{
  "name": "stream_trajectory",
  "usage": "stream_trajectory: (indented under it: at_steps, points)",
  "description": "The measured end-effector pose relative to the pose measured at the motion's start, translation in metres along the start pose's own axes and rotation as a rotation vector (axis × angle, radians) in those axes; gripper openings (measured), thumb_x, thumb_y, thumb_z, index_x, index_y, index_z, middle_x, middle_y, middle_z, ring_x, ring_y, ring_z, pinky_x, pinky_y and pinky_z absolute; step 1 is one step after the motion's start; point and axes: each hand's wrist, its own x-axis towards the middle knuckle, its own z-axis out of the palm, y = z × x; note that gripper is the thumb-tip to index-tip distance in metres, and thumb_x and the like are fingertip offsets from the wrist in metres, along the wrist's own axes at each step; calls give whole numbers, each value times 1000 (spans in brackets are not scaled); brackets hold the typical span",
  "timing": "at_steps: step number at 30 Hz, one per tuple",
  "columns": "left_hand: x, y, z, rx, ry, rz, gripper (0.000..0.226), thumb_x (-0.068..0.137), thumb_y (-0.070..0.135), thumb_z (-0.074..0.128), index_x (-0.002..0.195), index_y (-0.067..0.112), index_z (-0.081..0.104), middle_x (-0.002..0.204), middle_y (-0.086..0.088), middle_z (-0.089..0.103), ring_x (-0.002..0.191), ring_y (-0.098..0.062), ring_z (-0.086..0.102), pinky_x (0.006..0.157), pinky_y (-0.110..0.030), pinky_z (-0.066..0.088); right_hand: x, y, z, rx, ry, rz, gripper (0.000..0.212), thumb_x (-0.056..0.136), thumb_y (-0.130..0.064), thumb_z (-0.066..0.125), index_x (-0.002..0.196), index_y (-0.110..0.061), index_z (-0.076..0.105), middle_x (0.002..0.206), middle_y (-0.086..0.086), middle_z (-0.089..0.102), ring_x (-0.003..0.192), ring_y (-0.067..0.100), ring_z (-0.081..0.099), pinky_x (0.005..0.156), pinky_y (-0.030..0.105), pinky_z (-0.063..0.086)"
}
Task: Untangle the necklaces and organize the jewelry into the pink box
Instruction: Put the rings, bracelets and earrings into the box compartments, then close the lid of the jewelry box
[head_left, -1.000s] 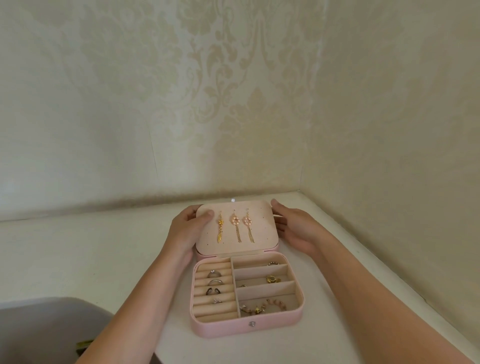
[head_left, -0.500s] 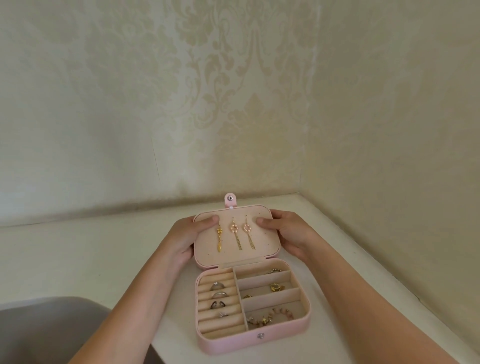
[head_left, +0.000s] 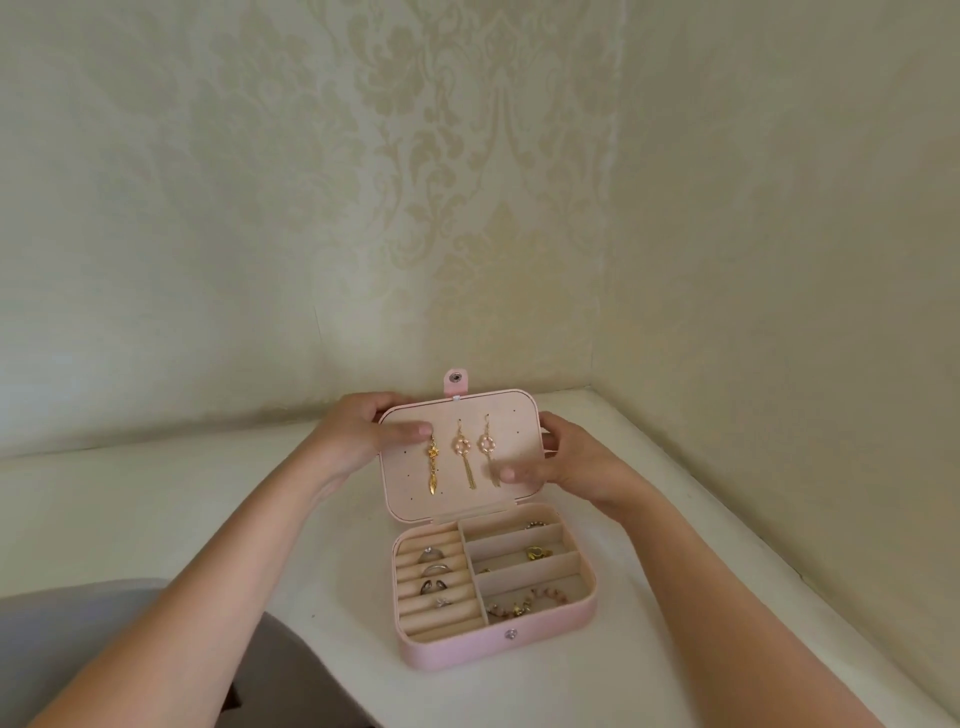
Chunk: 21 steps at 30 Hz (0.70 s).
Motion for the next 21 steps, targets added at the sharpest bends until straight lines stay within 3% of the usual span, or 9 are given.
stream_trajectory:
  at_steps: [2,6,9,12,14,17,21]
  points:
    - [-7,2,6,77,52,26,53,52,21,86,100,21,67,91,9,71,83,-10,66,63,-14,50,-3,-3,9,-8,89,-55,72,60,-18,89,122,-23,52,113,1,65,103,14,63,84,30,55]
    - [-23,-9,25,442,195,164,92,44,23,92,125,26,48,112,6,54,98,-13,54,77,-26,42,-7,-1,26,62,165,-88,73,57,-13,90,119,-19,53,110,1,65,96,14,64,68,28,57]
    - [-35,-12,31,575,270,291,91,55,19,89,132,27,42,114,3,42,97,-12,47,75,-23,35,-11,2,30,66,180,-130,70,57,-11,89,116,-23,56,109,-2,67,98,14,65,68,29,57]
    - [-48,-15,32,681,294,454,88,58,21,89,133,26,42,113,1,45,94,-18,54,72,-27,43,-17,2,27,48,173,-186,61,58,-6,88,110,-24,61,102,-5,71,94,10,67,68,25,55]
    - [-58,-20,31,772,317,597,86,59,22,88,130,27,40,112,-1,48,86,-21,59,65,-28,49,-21,4,25,27,161,-184,54,58,-3,87,105,-16,65,96,-2,73,91,13,69,72,27,56]
    - [-73,-26,33,811,311,772,74,65,20,85,124,23,42,111,5,46,82,-12,57,57,-25,50,-29,11,24,-18,144,-196,40,60,-4,86,96,-8,69,87,1,75,85,15,71,74,29,56]
    - [-87,-31,39,803,245,857,55,66,11,81,108,21,47,102,10,44,80,-6,52,59,-18,46,-42,23,22,-53,141,-271,26,71,0,77,92,-8,64,86,7,70,79,17,66,70,32,53]
